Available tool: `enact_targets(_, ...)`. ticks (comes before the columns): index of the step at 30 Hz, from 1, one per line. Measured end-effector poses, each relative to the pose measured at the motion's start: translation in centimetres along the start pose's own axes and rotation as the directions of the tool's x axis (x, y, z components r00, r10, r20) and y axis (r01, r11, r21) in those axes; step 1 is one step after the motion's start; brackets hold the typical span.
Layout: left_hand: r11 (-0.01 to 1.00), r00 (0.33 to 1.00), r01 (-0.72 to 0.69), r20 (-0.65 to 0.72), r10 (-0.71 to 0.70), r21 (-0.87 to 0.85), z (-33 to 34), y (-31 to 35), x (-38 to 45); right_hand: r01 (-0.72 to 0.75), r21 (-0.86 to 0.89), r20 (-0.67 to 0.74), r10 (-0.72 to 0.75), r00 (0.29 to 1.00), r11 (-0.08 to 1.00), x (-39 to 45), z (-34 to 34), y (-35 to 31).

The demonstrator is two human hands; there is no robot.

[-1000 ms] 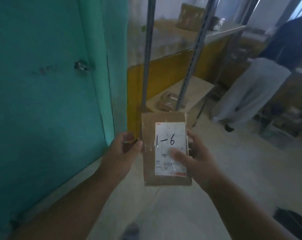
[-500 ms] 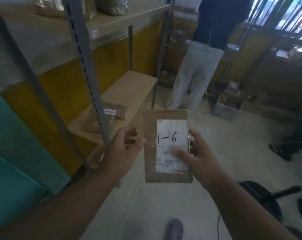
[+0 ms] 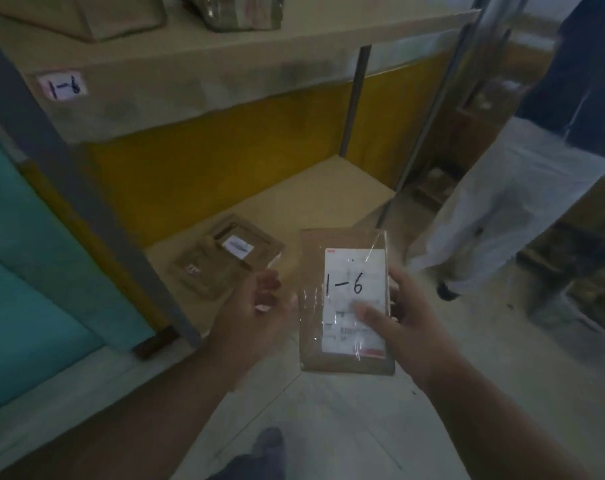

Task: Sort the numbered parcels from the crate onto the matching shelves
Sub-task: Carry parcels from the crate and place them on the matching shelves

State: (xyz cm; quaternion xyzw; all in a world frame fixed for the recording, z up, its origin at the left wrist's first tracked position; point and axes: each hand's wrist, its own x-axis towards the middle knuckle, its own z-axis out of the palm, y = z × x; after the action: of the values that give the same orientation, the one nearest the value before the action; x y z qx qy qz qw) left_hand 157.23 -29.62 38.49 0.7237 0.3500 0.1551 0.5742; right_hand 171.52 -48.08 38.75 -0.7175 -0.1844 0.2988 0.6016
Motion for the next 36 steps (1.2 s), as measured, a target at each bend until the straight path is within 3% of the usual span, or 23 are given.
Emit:
enact_targets(6, 0.999, 0.993, -0.016, -0.113, 0.021, 0.051, 1.2, 2.1, 5.1, -0.003, 0.029, 0.088, 0.000, 0.996, 1.000, 6.9, -2.8, -0.9)
enact_targets(12, 0.994, 0.970, -0.052, -0.230, 0.073, 0.092, 5.7, 7.5, 6.7, 0.085, -0.003, 0.246, -0.082, 0.966, 0.996, 11.6, -8.2, -5.0)
enact_targets(16, 0.987, 0.922, -0.128, -0.356, 0.155, 0.101, 9.5, 12.1, 7.5, 0.175, 0.001, 0.335, -0.165, 0.928, 0.985, 14.0, -12.5, -8.4)
enact_targets(22, 0.971, 0.796, -0.219, -0.557, 0.236, 0.099, 13.3, 19.6, 5.7, 0.373, 0.016, 0.489, -0.332, 0.807, 0.928, 16.0, -17.7, -15.6)
enact_targets(28, 0.928, 0.644, -0.216, -0.670, 0.370, 0.304, 11.5, 26.6, 3.0, 0.470, 0.143, 0.545, -0.465, 0.697, 0.871, 16.3, -16.5, -24.0)
enact_targets(36, 0.869, 0.606, -0.166, -0.647, 0.463, 0.466, 7.7, 28.4, 4.7, 0.594, 0.105, 0.501, -0.558, 0.661, 0.798, 21.0, -10.4, -33.3)
